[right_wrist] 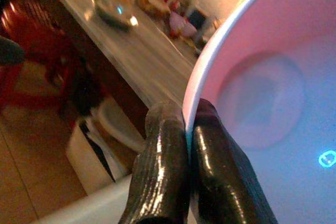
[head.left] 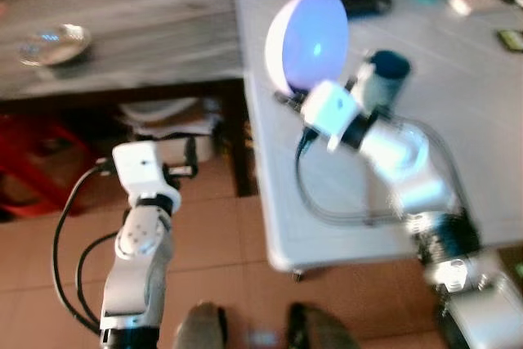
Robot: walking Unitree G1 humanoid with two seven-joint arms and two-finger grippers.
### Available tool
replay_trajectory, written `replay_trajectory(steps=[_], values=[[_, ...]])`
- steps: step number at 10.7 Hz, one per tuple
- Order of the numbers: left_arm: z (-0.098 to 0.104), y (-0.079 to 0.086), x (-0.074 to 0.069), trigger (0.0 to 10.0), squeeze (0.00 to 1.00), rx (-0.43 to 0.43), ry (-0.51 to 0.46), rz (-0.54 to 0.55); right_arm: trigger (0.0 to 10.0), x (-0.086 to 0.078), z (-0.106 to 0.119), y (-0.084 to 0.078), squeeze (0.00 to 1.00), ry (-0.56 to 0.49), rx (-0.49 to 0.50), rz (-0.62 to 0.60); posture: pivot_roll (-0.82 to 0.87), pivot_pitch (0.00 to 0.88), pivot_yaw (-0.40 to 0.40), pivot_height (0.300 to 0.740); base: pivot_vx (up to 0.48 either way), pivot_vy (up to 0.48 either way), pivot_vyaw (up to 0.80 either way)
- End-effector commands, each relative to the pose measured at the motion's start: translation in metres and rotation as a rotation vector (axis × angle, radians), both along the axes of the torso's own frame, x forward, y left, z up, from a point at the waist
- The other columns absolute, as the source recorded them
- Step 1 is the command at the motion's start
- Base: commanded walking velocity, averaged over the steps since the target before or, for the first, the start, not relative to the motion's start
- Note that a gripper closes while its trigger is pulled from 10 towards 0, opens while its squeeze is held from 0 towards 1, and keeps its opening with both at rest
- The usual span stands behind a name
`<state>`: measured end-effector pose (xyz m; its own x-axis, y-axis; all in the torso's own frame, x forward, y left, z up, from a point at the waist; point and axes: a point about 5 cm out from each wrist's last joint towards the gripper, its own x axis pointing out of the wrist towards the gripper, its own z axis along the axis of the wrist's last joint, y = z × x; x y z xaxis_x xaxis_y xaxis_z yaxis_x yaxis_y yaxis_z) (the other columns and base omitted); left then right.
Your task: Setting the table
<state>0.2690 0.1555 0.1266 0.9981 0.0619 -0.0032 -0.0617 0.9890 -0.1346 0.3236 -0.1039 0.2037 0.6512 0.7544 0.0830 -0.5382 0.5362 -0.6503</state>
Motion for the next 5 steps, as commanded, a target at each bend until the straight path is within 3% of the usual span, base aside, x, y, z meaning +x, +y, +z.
replay_trajectory(steps=[1, 2, 3, 5], values=[[-0.001, 0.008, -0.003, 10.0, 0.0, 0.006, 0.004, 0.023, 0.7, -0.009, 0.004, -0.001, 0.0, -0.02, 0.097, -0.031, 0.02, 0.16, 0.037, 0.74, 0.0, 0.48, 0.0], [-0.001, 0.009, -0.004, 10.0, 0.0, 0.026, -0.004, 0.034, 4.9, -0.014, -0.001, -0.006, 0.0, -0.008, 0.153, -0.08, 0.02, 0.156, 0.036, 0.74, 0.0, 0.48, 0.0], [-0.003, 0.012, -0.004, 10.0, 0.0, 0.043, -0.002, 0.057, 10.0, -0.018, -0.006, -0.009, 0.0, 0.011, 0.213, -0.136, 0.01, 0.142, 0.038, 0.74, 0.0, 0.48, 0.0], [-0.001, 0.016, 0.0, 10.0, 0.0, 0.051, -0.02, 0.081, 10.0, -0.026, -0.017, -0.014, 0.0, 0.068, 0.307, -0.225, 0.01, 0.136, 0.044, 0.74, 0.0, 0.48, 0.0]])
